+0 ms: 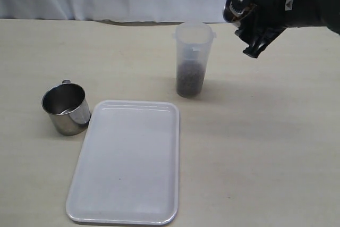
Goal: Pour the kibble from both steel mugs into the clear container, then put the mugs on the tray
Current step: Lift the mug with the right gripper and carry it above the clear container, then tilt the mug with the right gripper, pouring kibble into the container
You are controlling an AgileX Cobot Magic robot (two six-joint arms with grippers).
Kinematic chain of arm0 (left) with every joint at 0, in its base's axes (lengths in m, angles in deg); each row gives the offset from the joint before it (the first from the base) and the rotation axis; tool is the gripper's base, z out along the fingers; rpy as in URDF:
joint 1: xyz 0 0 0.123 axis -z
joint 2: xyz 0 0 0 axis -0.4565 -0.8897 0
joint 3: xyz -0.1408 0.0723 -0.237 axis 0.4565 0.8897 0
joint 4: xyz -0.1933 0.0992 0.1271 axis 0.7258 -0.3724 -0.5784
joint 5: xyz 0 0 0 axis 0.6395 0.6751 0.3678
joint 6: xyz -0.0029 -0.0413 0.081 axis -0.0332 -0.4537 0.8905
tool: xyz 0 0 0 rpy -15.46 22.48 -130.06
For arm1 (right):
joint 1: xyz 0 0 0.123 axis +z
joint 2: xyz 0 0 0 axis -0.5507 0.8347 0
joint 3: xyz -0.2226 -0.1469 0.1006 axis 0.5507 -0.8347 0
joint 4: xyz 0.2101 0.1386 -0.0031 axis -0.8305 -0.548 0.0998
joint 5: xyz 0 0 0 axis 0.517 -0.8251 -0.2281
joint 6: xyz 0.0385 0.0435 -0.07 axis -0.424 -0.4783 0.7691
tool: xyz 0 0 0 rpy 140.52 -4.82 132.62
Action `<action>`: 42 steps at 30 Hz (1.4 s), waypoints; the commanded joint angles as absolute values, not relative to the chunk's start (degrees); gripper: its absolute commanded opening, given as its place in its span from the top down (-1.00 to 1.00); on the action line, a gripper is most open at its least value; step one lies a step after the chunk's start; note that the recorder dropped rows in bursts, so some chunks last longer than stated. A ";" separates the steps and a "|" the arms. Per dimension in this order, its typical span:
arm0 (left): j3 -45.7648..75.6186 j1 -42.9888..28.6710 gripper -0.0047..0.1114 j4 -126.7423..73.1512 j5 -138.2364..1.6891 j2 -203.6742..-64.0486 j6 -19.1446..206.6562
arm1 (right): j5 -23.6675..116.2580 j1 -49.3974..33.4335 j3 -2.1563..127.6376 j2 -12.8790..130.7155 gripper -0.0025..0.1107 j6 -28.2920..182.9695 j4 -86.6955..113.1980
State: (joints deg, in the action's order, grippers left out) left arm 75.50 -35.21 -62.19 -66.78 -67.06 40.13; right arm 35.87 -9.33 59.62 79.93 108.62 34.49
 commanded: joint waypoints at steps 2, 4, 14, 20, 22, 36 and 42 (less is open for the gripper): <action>75.62 -34.99 0.92 -62.06 -67.35 -66.92 40.23 | 34.39 -6.68 63.59 81.69 0.87 109.74 34.73; 75.62 -34.99 0.92 -62.06 -67.35 -66.92 40.23 | 31.76 -6.42 65.78 82.67 0.87 110.37 34.88; 75.62 -34.99 0.92 -62.06 -67.35 -66.92 40.23 | 29.97 -5.98 67.82 83.94 0.87 110.52 38.19; 75.62 -34.99 0.92 -62.06 -67.35 -66.92 40.23 | 29.71 -3.92 69.17 84.96 0.87 109.93 43.78; 75.62 -34.99 0.92 -62.06 -67.35 -66.92 40.23 | 28.53 -3.92 71.04 86.08 0.87 109.50 43.68; 75.62 -34.99 0.92 -62.18 -67.35 -66.92 40.23 | 27.14 -2.60 71.80 87.24 0.87 109.21 51.82; 75.62 -34.99 0.92 -62.18 -67.35 -66.92 40.23 | 28.66 -2.60 71.80 87.39 0.87 109.48 52.67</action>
